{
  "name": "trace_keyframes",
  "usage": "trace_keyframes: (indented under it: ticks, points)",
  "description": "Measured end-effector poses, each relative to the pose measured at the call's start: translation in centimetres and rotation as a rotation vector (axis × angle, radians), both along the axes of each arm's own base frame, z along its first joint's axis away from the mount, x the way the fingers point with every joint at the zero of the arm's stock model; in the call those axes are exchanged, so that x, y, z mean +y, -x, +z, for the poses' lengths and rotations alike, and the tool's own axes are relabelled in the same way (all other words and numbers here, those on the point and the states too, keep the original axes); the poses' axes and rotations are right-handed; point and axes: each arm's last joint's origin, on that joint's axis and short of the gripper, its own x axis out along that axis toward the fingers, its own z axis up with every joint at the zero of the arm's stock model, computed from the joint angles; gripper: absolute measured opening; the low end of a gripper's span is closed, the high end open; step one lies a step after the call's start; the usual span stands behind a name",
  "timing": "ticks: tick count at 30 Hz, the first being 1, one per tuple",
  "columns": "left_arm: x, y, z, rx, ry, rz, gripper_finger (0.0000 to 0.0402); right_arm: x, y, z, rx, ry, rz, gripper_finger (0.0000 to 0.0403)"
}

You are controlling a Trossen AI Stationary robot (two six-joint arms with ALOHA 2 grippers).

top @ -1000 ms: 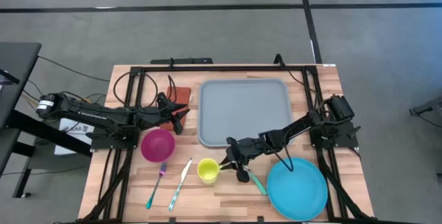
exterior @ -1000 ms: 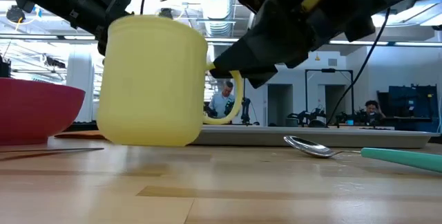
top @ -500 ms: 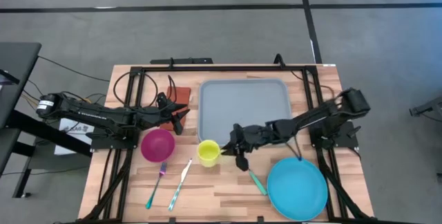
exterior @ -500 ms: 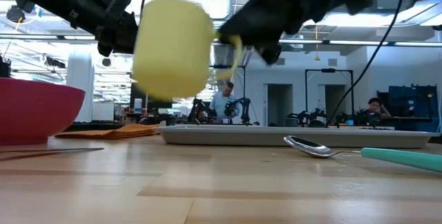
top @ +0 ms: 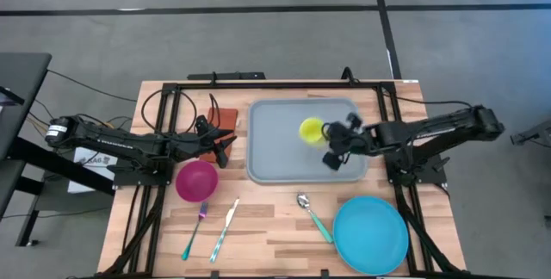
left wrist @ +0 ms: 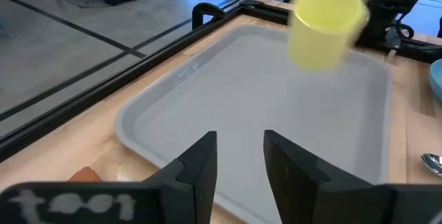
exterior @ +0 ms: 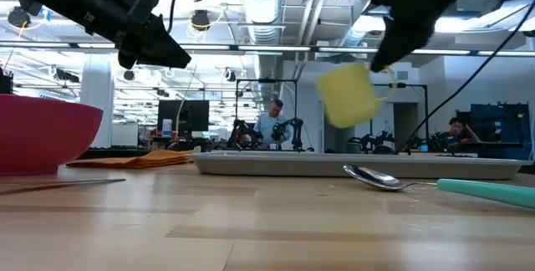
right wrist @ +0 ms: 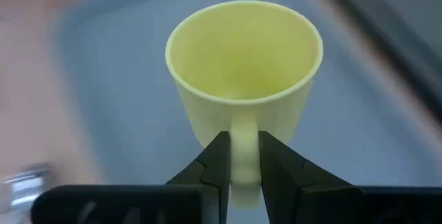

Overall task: Set up tray
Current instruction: Put the yellow mug on top of the gray tray

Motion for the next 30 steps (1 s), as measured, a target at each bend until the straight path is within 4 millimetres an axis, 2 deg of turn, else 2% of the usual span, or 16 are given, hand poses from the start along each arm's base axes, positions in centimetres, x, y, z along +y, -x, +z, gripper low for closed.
trace_keyframes:
  ticks: [4,10,13,20,27,30]
  points:
    - [0.0,0.0,0.0,-0.006,0.010,0.004,0.0107,-1.4,1.8,-0.5,0.012,0.056,-0.155,0.0052]
    - [0.0,0.0,0.0,-0.007,0.012,0.005,0.0107,-3.0,4.3,-4.3,0.020,0.036,-0.258,0.0052]
    - [0.0,0.0,0.0,-0.011,0.019,0.007,0.0107,-3.9,5.0,-5.5,-0.041,0.051,-0.319,0.0052]
    - [0.0,0.0,0.0,-0.015,0.025,0.010,0.0107,-5.9,6.8,-7.0,-0.102,0.081,-0.443,0.0052]
    - [0.0,0.0,0.0,-0.016,0.025,0.010,0.0107,-6.8,8.1,-9.0,-0.074,0.064,-0.510,0.0052]
    - [0.0,0.0,0.0,-0.016,0.025,0.010,0.0107,-7.1,8.2,-9.2,-0.071,0.067,-0.528,0.0052]
